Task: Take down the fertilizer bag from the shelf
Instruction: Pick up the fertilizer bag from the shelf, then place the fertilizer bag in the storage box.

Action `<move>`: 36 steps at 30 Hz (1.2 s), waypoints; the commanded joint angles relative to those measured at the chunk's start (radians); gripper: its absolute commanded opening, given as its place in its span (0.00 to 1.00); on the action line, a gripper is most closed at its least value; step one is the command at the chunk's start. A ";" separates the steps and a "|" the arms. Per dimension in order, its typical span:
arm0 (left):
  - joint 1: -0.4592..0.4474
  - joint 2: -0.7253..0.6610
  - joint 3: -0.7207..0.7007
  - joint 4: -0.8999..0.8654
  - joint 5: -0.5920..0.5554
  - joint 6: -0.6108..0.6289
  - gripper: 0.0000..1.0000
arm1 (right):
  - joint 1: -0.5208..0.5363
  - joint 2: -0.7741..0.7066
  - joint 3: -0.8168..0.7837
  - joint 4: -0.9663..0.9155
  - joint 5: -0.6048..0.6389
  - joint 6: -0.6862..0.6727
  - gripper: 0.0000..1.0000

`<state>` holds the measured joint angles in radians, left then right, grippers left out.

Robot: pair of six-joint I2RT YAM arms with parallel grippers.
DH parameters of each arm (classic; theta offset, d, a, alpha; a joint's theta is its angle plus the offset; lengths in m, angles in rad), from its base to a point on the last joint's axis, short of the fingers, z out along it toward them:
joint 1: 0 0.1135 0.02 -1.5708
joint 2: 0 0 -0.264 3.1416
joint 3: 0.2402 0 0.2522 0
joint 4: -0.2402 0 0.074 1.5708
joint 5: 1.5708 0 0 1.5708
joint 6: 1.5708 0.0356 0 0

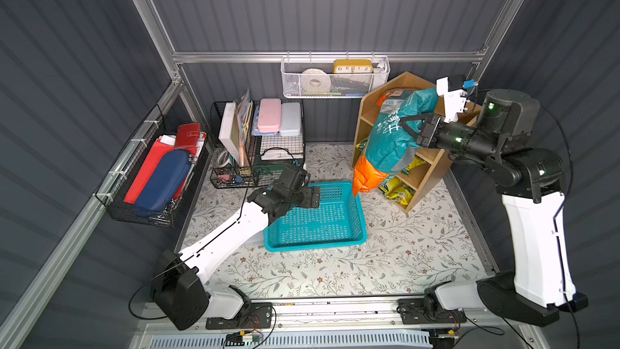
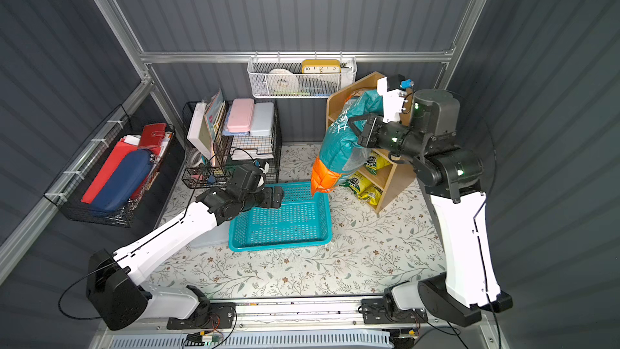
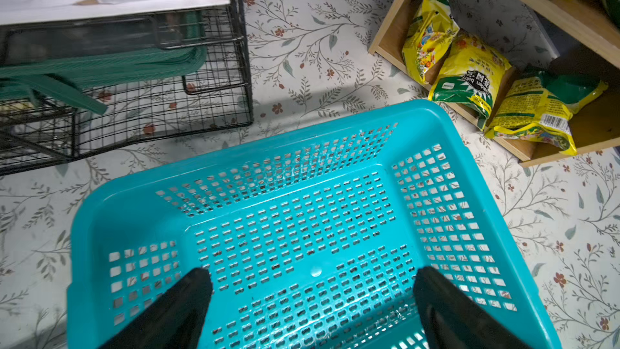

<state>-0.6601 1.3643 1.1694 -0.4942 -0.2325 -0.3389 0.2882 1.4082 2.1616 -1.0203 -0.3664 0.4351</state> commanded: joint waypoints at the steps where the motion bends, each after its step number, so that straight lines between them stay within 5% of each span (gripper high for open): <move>1: 0.009 -0.042 -0.018 -0.051 -0.038 -0.022 0.99 | -0.002 -0.016 0.022 0.195 0.170 -0.067 0.00; 7: 0.010 -0.084 -0.045 -0.081 -0.093 -0.022 0.99 | 0.056 0.025 0.025 0.176 -0.070 -0.070 0.00; 13: 0.024 -0.129 -0.084 -0.069 -0.123 -0.040 1.00 | 0.287 0.032 0.027 0.136 0.062 -0.217 0.00; 20: 0.058 -0.166 -0.106 -0.112 -0.170 -0.059 1.00 | 0.441 0.088 0.003 0.129 0.109 -0.262 0.00; 31: 0.139 -0.421 -0.246 -0.289 -0.420 -0.217 1.00 | 0.555 0.276 -0.085 0.262 0.169 -0.274 0.00; 36: 0.180 -0.473 -0.317 -0.283 -0.328 -0.156 1.00 | 0.589 0.360 -0.061 0.280 0.163 -0.304 0.00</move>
<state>-0.5076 0.8860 0.8726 -0.7391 -0.5892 -0.5049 0.8501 1.8050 2.0365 -0.9672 -0.1989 0.1715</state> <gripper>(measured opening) 0.997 0.049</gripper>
